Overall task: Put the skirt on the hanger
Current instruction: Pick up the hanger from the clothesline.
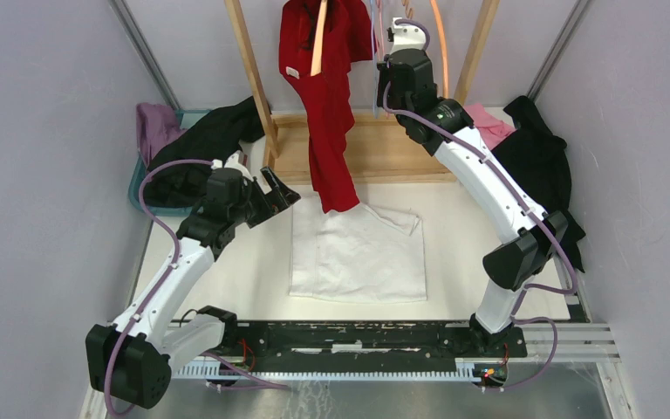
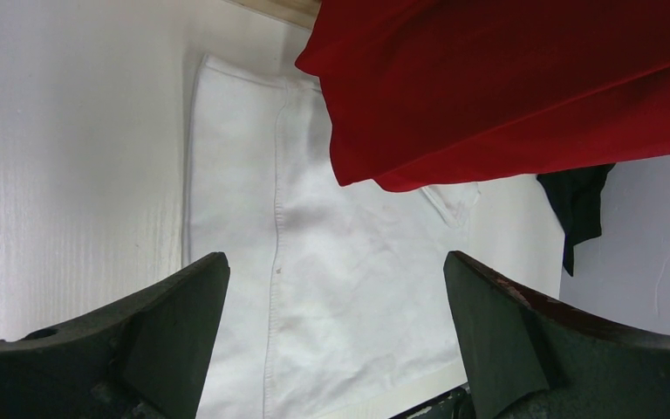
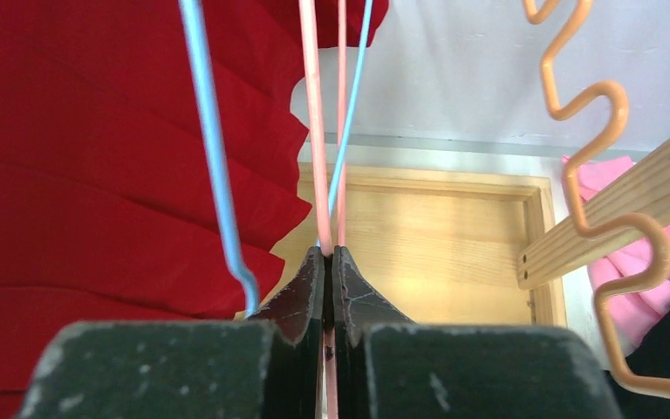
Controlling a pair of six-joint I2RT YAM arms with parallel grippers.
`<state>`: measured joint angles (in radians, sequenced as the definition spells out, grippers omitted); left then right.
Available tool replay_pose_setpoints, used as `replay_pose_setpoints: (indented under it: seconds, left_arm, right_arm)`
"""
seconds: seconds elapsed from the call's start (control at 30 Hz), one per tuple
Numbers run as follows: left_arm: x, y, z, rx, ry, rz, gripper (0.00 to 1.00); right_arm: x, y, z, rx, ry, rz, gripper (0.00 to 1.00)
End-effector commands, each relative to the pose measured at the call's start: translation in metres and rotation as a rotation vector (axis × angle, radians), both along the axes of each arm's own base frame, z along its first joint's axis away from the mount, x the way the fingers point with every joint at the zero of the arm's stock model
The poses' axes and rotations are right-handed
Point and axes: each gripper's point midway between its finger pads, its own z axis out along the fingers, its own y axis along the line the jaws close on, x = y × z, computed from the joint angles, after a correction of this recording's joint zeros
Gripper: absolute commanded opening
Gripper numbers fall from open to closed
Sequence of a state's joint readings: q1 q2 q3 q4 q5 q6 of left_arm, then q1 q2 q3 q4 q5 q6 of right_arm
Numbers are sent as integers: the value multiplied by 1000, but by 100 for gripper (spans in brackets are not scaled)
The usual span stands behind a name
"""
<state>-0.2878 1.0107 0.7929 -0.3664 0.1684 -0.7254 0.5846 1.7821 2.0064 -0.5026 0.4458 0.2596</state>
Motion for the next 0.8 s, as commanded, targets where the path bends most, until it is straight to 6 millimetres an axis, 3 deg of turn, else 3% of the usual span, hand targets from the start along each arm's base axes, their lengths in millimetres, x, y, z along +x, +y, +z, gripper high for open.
replay_pose_setpoints:
  seconds: [0.0, 0.3, 0.47, 0.6, 0.77]
  left_arm:
    - [4, -5, 32, -15, -93, -38, 99]
    - [3, -6, 36, -26, -103, -41, 99]
    - [3, -6, 39, -30, -108, -42, 99]
    - [2, -7, 42, -34, -113, -44, 99]
    - [1, -6, 45, -34, -119, -43, 99]
  right_arm:
    - [-3, -23, 31, 38, -63, -37, 1]
    - [-29, -54, 73, 41, -134, -41, 1]
    - [-41, -58, 89, 59, -166, -5, 1]
    - [-45, -57, 95, 62, -158, 12, 1]
    - [-41, -66, 83, 11, -89, -41, 1]
